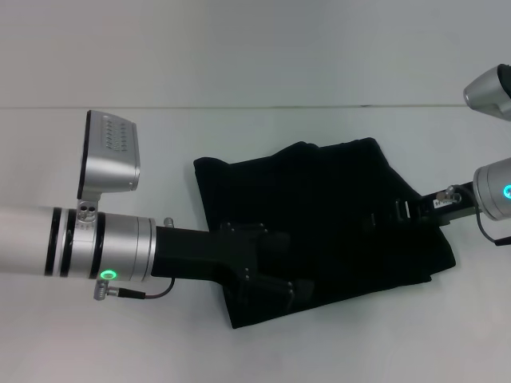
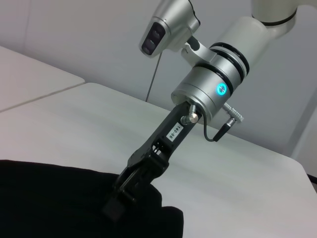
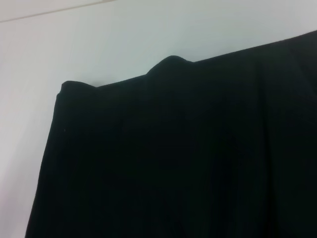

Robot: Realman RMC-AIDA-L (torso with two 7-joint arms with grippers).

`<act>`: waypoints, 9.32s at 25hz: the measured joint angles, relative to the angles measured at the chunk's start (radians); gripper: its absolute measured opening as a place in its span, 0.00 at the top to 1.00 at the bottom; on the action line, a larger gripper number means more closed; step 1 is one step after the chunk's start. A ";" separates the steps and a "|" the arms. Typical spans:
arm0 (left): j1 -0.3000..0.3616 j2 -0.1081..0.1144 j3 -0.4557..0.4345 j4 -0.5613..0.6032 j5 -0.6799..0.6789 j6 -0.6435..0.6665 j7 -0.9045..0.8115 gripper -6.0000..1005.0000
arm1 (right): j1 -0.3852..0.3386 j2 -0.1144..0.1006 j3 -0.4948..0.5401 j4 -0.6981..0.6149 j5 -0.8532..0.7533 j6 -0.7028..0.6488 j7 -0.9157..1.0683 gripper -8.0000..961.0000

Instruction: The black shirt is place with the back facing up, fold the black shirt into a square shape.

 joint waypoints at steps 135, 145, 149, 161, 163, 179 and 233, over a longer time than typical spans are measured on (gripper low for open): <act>0.001 0.004 -0.035 -0.009 -0.113 -0.190 -0.138 0.08 | -0.002 0.028 0.014 -0.088 0.169 0.172 -0.311 0.36; 0.010 0.001 -0.034 -0.009 -0.114 -0.189 -0.138 0.08 | -0.005 0.054 -0.112 -0.019 0.167 0.372 -0.317 0.77; 0.013 0.000 -0.033 -0.009 -0.114 -0.196 -0.138 0.08 | -0.010 0.056 -0.127 -0.017 0.167 0.426 -0.319 0.91; 0.001 -0.004 -0.034 -0.010 -0.116 -0.270 -0.184 0.09 | -0.094 0.044 -0.107 -0.109 0.237 0.424 -0.331 0.99; 0.000 -0.004 -0.033 -0.010 -0.124 -0.272 -0.184 0.09 | -0.102 0.043 -0.107 -0.131 0.260 0.374 -0.343 0.99; 0.011 -0.004 -0.031 -0.011 -0.137 -0.294 -0.179 0.09 | -0.089 0.051 -0.157 -0.077 0.236 0.318 -0.345 0.99; -0.173 -0.010 -0.025 -0.265 -0.142 -0.905 -0.688 0.10 | -0.218 0.032 0.027 -0.370 0.441 -0.268 -0.732 0.07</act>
